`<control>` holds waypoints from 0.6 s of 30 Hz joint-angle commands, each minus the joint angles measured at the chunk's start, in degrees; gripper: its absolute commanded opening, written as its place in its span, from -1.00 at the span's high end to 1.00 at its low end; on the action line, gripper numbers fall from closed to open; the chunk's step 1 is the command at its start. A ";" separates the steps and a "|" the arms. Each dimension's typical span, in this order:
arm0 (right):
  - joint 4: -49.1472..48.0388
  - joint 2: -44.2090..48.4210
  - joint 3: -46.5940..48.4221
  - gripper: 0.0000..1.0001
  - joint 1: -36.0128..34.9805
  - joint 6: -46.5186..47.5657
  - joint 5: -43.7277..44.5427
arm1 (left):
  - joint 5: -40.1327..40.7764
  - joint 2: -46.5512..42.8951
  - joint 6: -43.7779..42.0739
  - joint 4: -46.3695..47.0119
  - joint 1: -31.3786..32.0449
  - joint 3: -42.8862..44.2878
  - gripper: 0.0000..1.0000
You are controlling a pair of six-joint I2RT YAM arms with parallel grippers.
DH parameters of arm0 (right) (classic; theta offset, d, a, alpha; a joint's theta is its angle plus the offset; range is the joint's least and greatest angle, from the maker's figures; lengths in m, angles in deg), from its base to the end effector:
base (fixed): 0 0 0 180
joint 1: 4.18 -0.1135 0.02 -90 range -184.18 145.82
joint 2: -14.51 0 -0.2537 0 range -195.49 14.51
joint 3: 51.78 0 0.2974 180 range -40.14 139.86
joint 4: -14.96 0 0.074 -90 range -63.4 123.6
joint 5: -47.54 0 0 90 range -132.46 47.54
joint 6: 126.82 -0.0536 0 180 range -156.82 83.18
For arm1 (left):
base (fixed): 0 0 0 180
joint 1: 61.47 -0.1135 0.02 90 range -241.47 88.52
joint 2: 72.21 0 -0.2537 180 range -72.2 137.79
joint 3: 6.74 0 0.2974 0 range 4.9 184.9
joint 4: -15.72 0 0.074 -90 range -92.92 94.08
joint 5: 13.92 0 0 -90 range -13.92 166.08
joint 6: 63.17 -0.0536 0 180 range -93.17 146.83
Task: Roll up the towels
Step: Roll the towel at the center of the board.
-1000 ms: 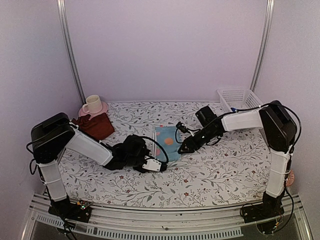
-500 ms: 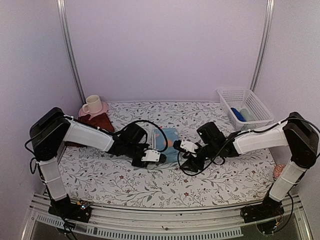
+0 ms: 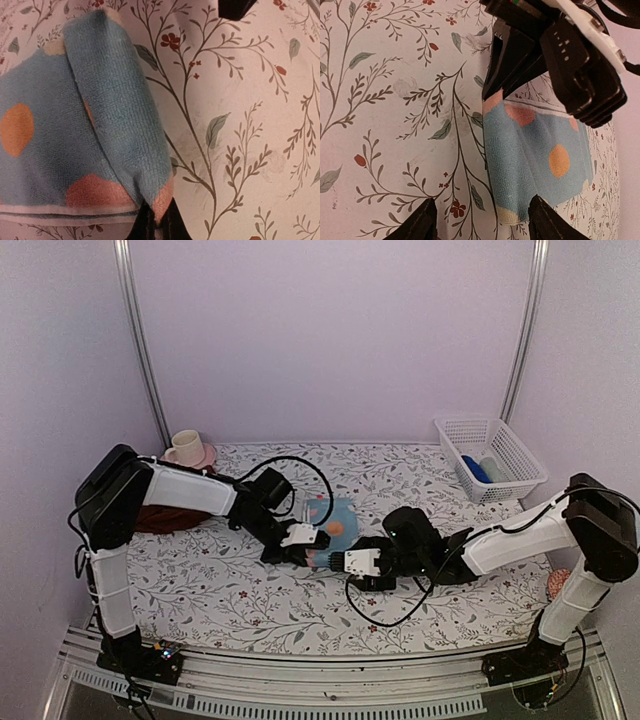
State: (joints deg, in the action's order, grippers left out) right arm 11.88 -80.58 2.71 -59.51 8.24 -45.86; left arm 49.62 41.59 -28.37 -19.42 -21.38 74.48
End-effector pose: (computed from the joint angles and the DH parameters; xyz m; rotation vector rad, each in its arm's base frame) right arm 0.2075 0.3057 0.0950 -1.7333 1.4019 0.1642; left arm 0.3053 -0.2883 0.0726 2.0388 1.6929 -0.5484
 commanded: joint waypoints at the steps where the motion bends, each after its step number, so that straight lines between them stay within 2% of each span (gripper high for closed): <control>1: -2.56 -4.15 3.33 -0.27 -0.32 5.59 5.57 | -3.08 2.79 0.30 -8.65 -1.14 1.42 1.00; 7: -2.59 -10.45 7.36 -0.28 -0.38 6.73 11.67 | -3.71 3.74 -0.16 -10.37 -1.40 2.61 1.00; 11: -2.38 -12.72 8.77 -0.23 -0.38 7.85 11.35 | -3.99 4.20 -0.17 -11.17 -1.68 3.30 1.00; 15: -1.66 -13.14 9.47 -0.04 -0.33 8.37 10.71 | -4.53 4.57 -0.22 -12.25 -2.00 3.94 1.00; 18: -0.31 -13.68 10.43 0.19 -0.36 8.21 10.76 | -4.98 4.77 -0.25 -12.65 -2.31 4.31 1.00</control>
State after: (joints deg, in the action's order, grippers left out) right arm 10.50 -92.87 10.67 -59.69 16.19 -35.50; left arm 45.03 44.17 -28.43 -26.92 -22.89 78.70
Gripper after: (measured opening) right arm 0.461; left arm 0.035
